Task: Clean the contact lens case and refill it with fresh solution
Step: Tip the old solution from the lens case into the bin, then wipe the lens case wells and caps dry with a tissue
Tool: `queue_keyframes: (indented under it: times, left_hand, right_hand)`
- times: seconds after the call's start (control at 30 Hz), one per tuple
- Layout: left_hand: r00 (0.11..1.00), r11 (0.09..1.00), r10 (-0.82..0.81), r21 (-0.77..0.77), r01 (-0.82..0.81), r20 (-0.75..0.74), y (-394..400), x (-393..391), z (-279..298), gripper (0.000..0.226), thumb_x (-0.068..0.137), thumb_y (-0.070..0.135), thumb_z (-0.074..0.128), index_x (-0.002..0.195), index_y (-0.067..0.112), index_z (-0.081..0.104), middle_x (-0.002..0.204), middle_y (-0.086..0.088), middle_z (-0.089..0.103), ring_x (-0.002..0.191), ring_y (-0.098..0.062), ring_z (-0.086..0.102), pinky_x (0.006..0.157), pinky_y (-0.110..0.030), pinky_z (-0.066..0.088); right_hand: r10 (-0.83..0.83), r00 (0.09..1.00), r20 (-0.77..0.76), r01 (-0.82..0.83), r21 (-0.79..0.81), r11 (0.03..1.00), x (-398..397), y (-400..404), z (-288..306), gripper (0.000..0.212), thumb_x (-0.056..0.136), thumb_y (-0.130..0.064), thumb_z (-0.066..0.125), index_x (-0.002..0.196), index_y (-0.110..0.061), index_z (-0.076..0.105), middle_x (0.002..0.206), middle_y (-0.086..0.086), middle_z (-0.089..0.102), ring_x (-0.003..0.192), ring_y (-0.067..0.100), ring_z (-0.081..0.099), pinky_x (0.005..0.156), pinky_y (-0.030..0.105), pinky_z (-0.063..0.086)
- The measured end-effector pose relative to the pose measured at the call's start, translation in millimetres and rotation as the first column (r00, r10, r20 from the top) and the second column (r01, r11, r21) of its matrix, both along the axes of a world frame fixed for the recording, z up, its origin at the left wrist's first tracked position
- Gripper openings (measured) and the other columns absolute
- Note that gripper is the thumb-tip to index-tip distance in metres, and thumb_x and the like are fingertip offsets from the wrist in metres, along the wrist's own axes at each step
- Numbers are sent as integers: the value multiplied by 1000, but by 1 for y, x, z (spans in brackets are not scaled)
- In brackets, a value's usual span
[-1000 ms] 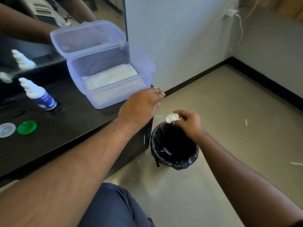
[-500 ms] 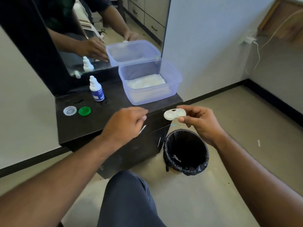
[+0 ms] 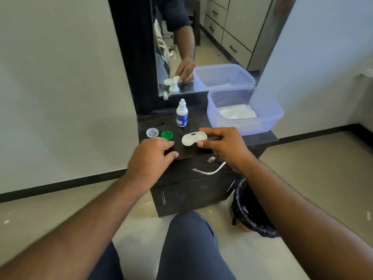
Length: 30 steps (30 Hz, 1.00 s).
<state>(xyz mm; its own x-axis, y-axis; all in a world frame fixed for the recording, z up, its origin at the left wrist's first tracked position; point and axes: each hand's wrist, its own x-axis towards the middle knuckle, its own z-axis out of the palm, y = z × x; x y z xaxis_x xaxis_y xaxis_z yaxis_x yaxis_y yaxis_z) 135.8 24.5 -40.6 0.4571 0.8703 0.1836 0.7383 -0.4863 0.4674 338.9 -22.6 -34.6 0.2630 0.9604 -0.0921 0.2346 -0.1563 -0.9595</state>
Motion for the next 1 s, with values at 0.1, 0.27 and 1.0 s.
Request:
queue_keyframes:
  times: [0.1,0.27,1.0]
  left_hand:
    - [998,998,44,-41,-46,-50,5,2,3,48,82,41,70,126,21,63,125,-2,65,113,-20,60,91,-35,49]
    - [996,997,50,-57,-55,-80,11,7,5,61,77,50,72,130,25,59,126,0,62,109,-18,59,80,-31,48]
    - [979,985,57,-170,-24,196,18,32,0,32,73,37,79,84,8,73,64,-10,59,63,-23,55,64,-45,45]
  right_hand:
    - [3,997,73,1,-48,999,-6,12,2,40,77,-9,78,115,-13,69,54,-18,62,41,-7,50,45,10,38]
    - [-7,992,125,15,-66,998,-11,17,1,38,75,-12,80,112,-14,70,68,-7,65,42,-5,50,47,13,39]
    - [-69,787,613,0,111,994,62,25,77,19,83,-17,72,103,-15,73,90,-4,70,71,2,63,75,16,52]
